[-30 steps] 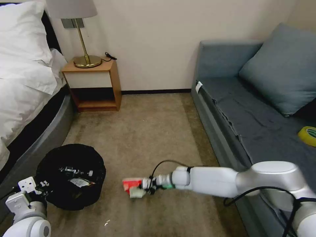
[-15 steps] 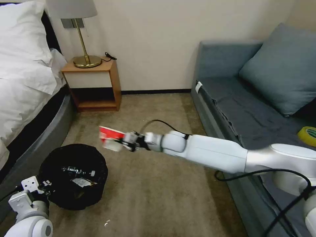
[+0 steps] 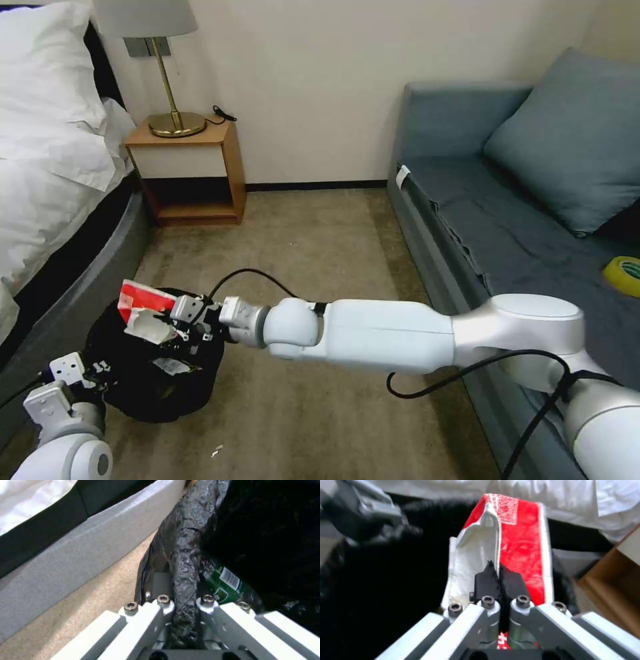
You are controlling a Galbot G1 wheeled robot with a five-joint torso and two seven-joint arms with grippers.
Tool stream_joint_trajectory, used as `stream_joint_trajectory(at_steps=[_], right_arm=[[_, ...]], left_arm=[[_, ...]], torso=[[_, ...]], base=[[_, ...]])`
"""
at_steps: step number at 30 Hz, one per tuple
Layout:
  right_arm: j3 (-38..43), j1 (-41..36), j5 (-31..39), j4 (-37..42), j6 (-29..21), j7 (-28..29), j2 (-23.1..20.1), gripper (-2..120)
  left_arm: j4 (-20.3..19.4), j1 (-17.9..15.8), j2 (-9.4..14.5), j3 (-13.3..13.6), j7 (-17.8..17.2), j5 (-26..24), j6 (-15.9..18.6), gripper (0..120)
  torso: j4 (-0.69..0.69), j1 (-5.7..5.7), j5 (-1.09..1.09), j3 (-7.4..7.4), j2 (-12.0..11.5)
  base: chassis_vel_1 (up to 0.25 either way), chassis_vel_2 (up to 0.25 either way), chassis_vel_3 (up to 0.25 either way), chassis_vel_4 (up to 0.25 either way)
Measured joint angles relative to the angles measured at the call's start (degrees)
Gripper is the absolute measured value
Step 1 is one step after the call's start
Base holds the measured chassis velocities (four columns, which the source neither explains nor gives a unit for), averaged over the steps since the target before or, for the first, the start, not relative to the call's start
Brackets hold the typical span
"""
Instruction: Pick up the trash bin, then pick up the garbage on the floor and place it into the trash bin.
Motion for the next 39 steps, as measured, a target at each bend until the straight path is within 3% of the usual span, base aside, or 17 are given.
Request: stream_joint_trajectory(at_steps=[7,11,14,20,23,25,28,29,32,36,39], right_arm=[[-1.6,-0.5,0.2,0.7,-1.4,3.7,0.6,4],[-2.0,-0.4,0.3,1.8,-1.8,5.1,0.2,16],[-2.1,0.1,0.9,3.4,-2.2,5.9,-0.5,32],[-1.0,0.5,0.8,5.1,-2.4,6.6,-1.7,48],[1.7,0.9,0.0,7.2,-2.7,6.9,-3.3,63],[2.1,1.0,0.0,7.7,-2.8,6.9,-3.6,65],[4.4,1.5,0.3,11.3,-3.5,7.6,-5.9,81],[4.4,1.5,0.3,11.3,-3.5,7.6,-5.9,81],[6.5,1.6,0.5,15.7,-3.9,8.5,-9.7,96],[7.8,0.5,0.3,18.2,-4.0,9.1,-13.0,99],[8.6,-0.2,-0.1,19.3,-4.0,9.2,-15.3,100]], left_arm=[[-0.3,0.1,-0.1,0.0,0.0,0.0,0.0,1],[-0.3,0.1,0.0,0.0,0.0,0.0,0.1,1],[-0.3,0.1,-0.1,0.1,0.0,-0.1,0.1,1],[-0.3,0.2,-0.1,0.1,-0.2,-0.8,0.1,1],[-0.3,0.0,0.0,0.2,-1.6,-4.6,0.9,1],[-0.3,-0.1,0.0,0.2,-1.8,-5.2,1.0,1],[0.1,-0.7,-0.1,0.3,-5.3,-12.7,2.7,1],[0.1,-0.7,-0.1,0.3,-5.3,-12.7,2.7,1],[1.9,-1.9,0.3,0.1,-10.8,-23.3,4.9,1],[4.2,-3.3,0.9,0.0,-14.5,-30.0,6.1,1],[6.0,-4.1,1.2,0.0,-15.8,-31.8,6.2,1]], torso=[[0.00,0.00,0.01,0.00,0.0],[0.00,0.00,0.00,0.00,0.0],[0.00,0.00,0.01,0.00,0.0],[0.00,0.00,0.01,0.00,0.0],[0.01,0.00,0.02,0.00,0.0],[0.01,0.00,0.02,0.00,0.0],[0.00,0.00,0.03,0.00,0.0],[0.00,0.00,0.03,0.00,0.0],[0.00,0.00,0.02,0.00,0.0],[0.00,0.00,0.02,0.00,0.0],[-0.01,0.00,0.03,0.00,0.0]], base=[[0.000,0.000,0.000,0.000],[0.000,0.000,0.000,0.000],[0.000,0.000,0.000,0.000],[0.000,0.000,0.000,0.000],[0.000,0.000,0.000,0.000],[0.000,0.000,0.000,0.000],[0.000,0.000,0.000,0.000],[0.000,0.000,0.000,0.000],[0.000,0.000,0.000,0.000],[0.000,0.000,0.000,0.000],[0.000,0.000,0.000,0.000]])
